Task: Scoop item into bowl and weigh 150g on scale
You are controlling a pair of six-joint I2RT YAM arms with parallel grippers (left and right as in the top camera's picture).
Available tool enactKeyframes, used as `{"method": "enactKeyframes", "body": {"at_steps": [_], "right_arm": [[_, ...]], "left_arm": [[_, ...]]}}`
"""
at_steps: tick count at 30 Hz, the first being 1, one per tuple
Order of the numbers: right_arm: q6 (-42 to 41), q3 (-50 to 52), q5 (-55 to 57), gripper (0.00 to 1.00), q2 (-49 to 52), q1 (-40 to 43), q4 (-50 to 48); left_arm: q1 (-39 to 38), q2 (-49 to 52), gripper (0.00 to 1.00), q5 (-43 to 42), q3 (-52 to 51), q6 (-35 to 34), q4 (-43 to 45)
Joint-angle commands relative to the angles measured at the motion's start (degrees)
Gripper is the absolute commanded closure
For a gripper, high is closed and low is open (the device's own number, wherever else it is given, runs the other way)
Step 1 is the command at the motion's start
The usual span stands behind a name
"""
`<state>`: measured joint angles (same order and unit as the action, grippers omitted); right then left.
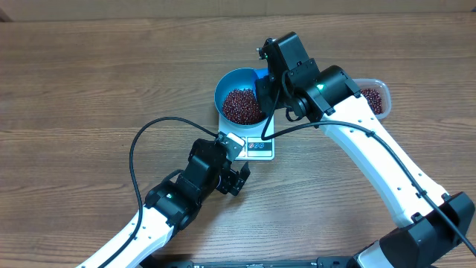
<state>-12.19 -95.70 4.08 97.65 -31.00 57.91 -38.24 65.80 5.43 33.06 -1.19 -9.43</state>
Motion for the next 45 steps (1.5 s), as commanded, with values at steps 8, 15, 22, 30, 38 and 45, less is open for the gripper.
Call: {"method": "enactKeyframes", "body": {"at_steps": [8, 15, 22, 30, 38, 45], "right_arm": [[0.4, -1.8, 1.1, 0.96, -1.4, -0.1, -0.2], [-0.5, -1.8, 0.8, 0.96, -1.4, 0.0, -1.0], [0.2, -1.8, 1.5, 0.96, -1.4, 0.0, -0.7], [-1.4, -1.8, 2.3, 0.96, -1.4, -0.1, -0.6], [-0.9, -1.8, 3.6, 0.96, -1.4, -0.1, -0.2], [-1.4, -1.8, 2.4, 0.96, -1.4, 0.0, -0.8]], "left_arm": [[0.0, 0.1, 0.00, 0.7, -0.3, -0.5, 0.0], [0.0, 0.1, 0.01, 0.7, -0.3, -0.5, 0.0], [0.0, 0.1, 0.00, 0.7, -0.3, -0.5, 0.0], [0.0, 0.1, 0.00, 0.7, -0.3, -0.5, 0.0], [0.0, 0.1, 0.00, 0.7, -0.3, -0.5, 0.0], [0.0, 0.1, 0.00, 0.7, -0.3, -0.5, 0.0]]}}
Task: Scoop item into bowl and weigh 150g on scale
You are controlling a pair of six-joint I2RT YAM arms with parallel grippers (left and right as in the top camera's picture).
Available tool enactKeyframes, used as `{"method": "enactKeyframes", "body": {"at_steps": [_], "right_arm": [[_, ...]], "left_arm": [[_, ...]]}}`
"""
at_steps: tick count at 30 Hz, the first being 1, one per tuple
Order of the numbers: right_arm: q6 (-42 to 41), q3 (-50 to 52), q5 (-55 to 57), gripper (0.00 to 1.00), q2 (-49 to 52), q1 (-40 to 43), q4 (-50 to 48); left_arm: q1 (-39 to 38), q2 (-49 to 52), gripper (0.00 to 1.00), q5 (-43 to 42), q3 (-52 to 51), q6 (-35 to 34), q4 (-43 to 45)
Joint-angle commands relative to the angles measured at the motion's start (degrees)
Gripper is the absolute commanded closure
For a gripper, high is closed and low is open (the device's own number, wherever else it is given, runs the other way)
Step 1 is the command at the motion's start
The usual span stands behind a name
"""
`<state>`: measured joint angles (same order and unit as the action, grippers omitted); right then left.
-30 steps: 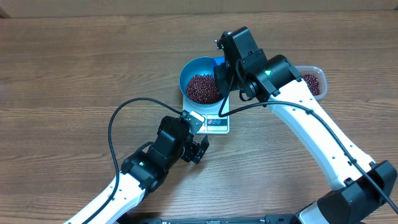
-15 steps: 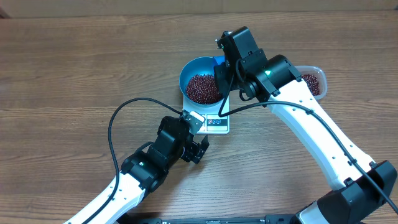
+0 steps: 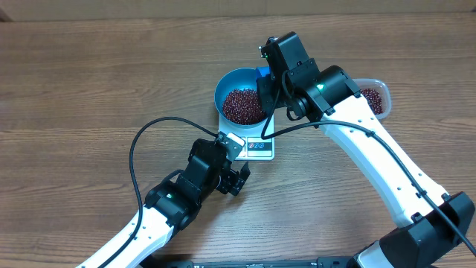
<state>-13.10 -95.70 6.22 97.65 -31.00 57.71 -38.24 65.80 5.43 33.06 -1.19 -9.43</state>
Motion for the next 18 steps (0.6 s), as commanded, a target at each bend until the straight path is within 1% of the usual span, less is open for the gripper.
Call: {"method": "enactKeyframes", "body": {"at_steps": [1, 13, 15, 18], "right_arm": [[-0.6, -1.8, -0.5, 0.96, -1.4, 0.0, -0.9], [0.7, -1.8, 0.7, 0.96, -1.4, 0.0, -0.4], [-0.6, -1.8, 0.8, 0.96, -1.4, 0.0, -0.7], [0.6, -1.8, 0.0, 0.96, -1.4, 0.0, -0.8]], "left_arm": [[0.0, 0.1, 0.00, 0.7, -0.3, -0.5, 0.0], [0.0, 0.1, 0.00, 0.7, -0.3, -0.5, 0.0], [0.0, 0.1, 0.00, 0.7, -0.3, -0.5, 0.0], [0.0, 0.1, 0.00, 0.7, -0.3, -0.5, 0.0]]}}
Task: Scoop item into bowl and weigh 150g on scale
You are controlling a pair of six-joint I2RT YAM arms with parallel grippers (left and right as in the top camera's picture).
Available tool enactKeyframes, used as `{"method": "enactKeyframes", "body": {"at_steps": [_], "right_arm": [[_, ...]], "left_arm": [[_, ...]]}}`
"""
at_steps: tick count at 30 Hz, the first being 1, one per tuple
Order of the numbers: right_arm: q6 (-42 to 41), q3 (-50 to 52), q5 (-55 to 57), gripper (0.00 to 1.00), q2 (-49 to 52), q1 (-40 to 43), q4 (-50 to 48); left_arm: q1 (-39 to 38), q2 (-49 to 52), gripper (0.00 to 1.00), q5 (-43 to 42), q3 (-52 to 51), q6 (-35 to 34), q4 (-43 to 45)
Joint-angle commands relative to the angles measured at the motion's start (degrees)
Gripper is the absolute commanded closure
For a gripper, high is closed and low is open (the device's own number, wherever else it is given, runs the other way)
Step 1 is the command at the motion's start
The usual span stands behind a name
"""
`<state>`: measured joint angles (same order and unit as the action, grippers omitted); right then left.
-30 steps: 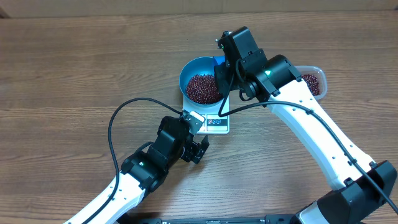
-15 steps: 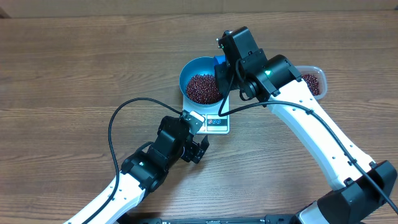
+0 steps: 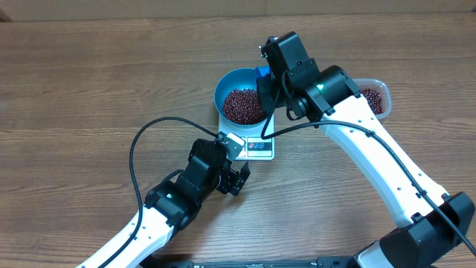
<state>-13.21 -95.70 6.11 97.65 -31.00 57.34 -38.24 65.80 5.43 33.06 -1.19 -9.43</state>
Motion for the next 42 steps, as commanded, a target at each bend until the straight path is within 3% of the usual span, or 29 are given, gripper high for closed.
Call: {"method": "enactKeyframes", "body": {"at_steps": [1, 42], "right_arm": [[0.8, -1.8, 1.4, 0.96, -1.4, 0.0, -0.2], [-0.5, -1.8, -2.8, 0.96, -1.4, 0.1, -0.7]], "left_arm": [[0.0, 0.1, 0.00, 0.7, -0.3, -0.5, 0.0], [0.0, 0.1, 0.00, 0.7, -0.3, -0.5, 0.0]]}}
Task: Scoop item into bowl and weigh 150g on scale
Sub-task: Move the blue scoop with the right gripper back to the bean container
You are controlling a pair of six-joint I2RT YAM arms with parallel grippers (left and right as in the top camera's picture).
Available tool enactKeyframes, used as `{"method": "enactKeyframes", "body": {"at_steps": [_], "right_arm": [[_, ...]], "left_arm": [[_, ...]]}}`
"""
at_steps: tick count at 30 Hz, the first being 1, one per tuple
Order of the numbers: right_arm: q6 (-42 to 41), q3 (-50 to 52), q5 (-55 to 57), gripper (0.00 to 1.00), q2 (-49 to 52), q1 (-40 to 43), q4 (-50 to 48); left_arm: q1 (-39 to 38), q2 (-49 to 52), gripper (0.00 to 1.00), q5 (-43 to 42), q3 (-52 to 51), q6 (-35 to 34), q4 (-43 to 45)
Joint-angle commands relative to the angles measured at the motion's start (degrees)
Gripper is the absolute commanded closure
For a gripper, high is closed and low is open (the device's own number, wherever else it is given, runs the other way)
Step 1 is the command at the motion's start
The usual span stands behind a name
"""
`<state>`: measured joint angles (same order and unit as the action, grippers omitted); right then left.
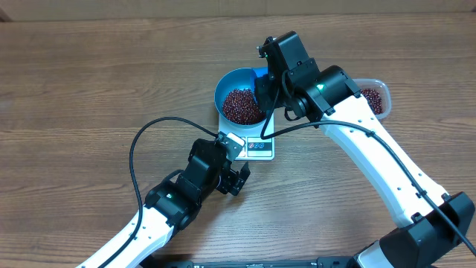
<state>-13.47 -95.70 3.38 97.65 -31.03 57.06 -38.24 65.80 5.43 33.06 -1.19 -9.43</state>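
Observation:
A blue bowl [227,85] heaped with dark red beans [241,105] stands on a small white scale [260,148] in the middle of the table. My right arm's wrist [286,59] hangs over the bowl's right rim and hides its own fingers. A small blue piece [261,72] peeks out beside the wrist; whether it is a scoop or the bowl's rim cannot be told. My left gripper [239,179] rests low on the table just in front of the scale's left corner, open and holding nothing.
A clear plastic tub [374,97] of the same red beans sits to the right, partly under the right arm. A black cable [141,141] loops out from the left arm over the wooden table [89,82].
The right wrist has shifted very slightly over the bowl's rim, and less of the blue piece shows beside it. The left arm, bowl and scale have not moved.
The right wrist stood over the bowl's right rim throughout. At the middle two moments more of the blue piece showed at the back rim; now it shows about as at first. The bean heap looks the same, and the left arm stayed still.

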Motion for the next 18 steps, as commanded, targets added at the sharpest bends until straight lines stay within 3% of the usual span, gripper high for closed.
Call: {"method": "enactKeyframes", "body": {"at_steps": [1, 5, 10, 18], "right_arm": [[-0.3, -1.8, 0.0, 0.96, -1.4, 0.1, -0.4], [-1.5, -1.8, 0.0, 0.96, -1.4, 0.1, -0.4], [-11.3, -1.8, -3.0, 0.96, -1.4, 1.6, -0.7], [-19.7, -1.8, -14.5, 0.96, -1.4, 13.3, -2.3]], "left_arm": [[0.0, 0.1, 0.00, 0.7, -0.3, -0.5, 0.0], [0.0, 0.1, 0.00, 0.7, -0.3, -0.5, 0.0], [0.0, 0.1, 0.00, 0.7, -0.3, -0.5, 0.0], [0.0, 0.1, 0.01, 0.7, -0.3, -0.5, 0.0]]}}
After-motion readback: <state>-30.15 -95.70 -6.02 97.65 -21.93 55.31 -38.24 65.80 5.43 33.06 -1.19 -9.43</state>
